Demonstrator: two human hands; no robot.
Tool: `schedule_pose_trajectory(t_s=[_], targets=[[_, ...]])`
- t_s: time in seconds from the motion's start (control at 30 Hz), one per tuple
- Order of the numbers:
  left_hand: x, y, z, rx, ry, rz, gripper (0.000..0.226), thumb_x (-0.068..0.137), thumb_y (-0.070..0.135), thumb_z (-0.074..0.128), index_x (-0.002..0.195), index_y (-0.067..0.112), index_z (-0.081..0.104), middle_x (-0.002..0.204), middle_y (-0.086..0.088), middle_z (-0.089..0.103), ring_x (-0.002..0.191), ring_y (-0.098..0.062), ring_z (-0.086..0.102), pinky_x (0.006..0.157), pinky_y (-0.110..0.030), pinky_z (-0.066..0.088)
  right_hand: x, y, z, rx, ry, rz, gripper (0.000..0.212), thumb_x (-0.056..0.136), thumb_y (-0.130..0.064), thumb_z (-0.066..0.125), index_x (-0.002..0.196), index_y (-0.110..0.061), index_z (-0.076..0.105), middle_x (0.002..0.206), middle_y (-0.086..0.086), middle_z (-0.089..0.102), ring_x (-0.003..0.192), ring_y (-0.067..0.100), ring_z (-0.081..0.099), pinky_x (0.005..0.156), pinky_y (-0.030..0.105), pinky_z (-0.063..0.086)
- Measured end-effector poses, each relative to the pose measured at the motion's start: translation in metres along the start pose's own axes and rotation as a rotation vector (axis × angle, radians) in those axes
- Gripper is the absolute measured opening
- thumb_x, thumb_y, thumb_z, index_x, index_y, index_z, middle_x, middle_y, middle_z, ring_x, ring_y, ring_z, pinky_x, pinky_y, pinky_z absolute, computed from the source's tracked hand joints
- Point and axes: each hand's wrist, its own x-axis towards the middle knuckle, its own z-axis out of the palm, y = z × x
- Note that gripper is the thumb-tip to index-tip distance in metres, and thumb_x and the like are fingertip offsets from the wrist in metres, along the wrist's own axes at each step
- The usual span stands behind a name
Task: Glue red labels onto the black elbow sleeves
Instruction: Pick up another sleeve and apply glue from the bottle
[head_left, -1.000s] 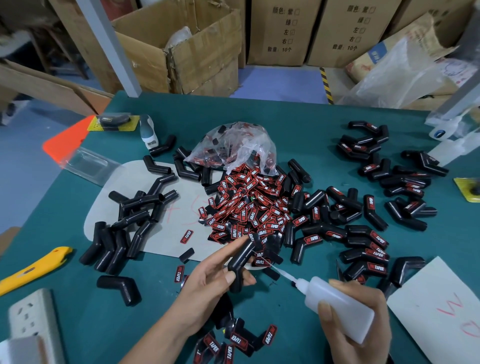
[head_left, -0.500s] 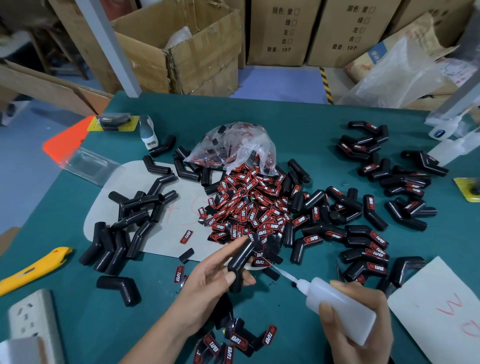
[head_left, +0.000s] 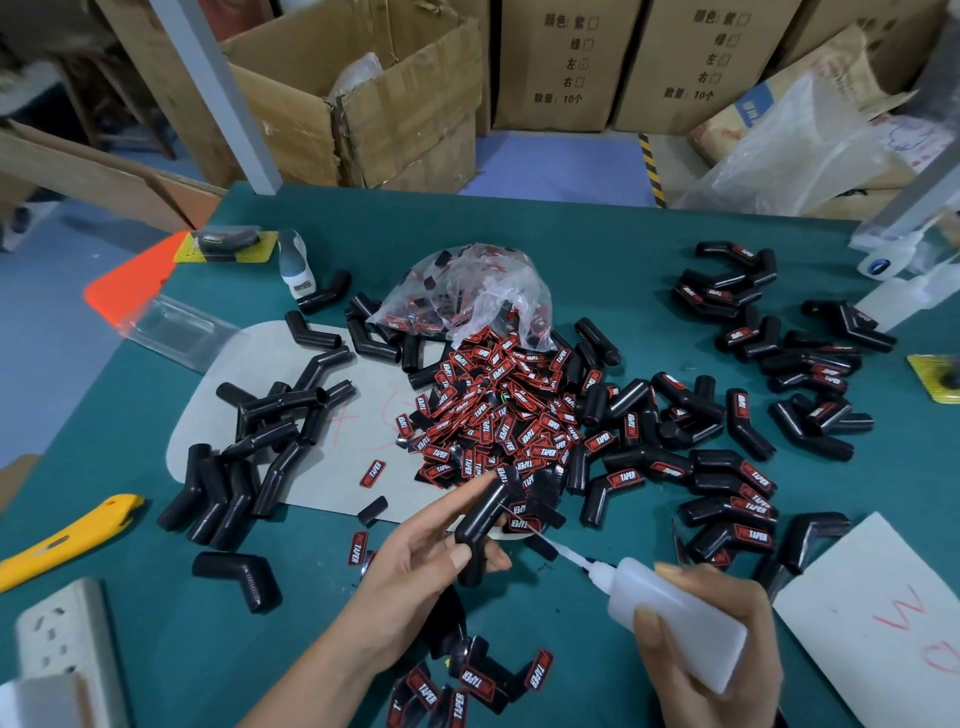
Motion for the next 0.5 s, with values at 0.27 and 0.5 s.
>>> schedule_pose_trajectory(t_s=[0.27,0.5], targets=[[-0.001,0.002,0.0,0.001,0.001,-0.004,0.068,0.091,0.04,0.081,0.152,0.023,0.056,0.113,-0.02,0.073,0.102,-0.025,0.069,0.096,-0.033,0.053,0.003,-0.007,0.002,-0.011,0.0,-0.012,0.026,0.093,-0.063,0.068,0.113,-0.048,0.063,0.094,-0.021,0.067,0.07,0.001,0.06,0.056,0.013,0.046],[-0.001,0.005,0.002,0.01,-0.006,-0.001,0.069,0.091,0.042,0.081,0.152,0.024,0.056,0.101,-0.019,0.073,0.101,-0.024,0.07,0.091,-0.025,0.052,0.003,-0.01,0.002,-0.013,0.012,0.008,0.027,0.092,-0.067,0.067,0.112,-0.049,0.064,0.094,-0.021,0.068,0.071,0.003,0.061,0.058,0.012,0.046]])
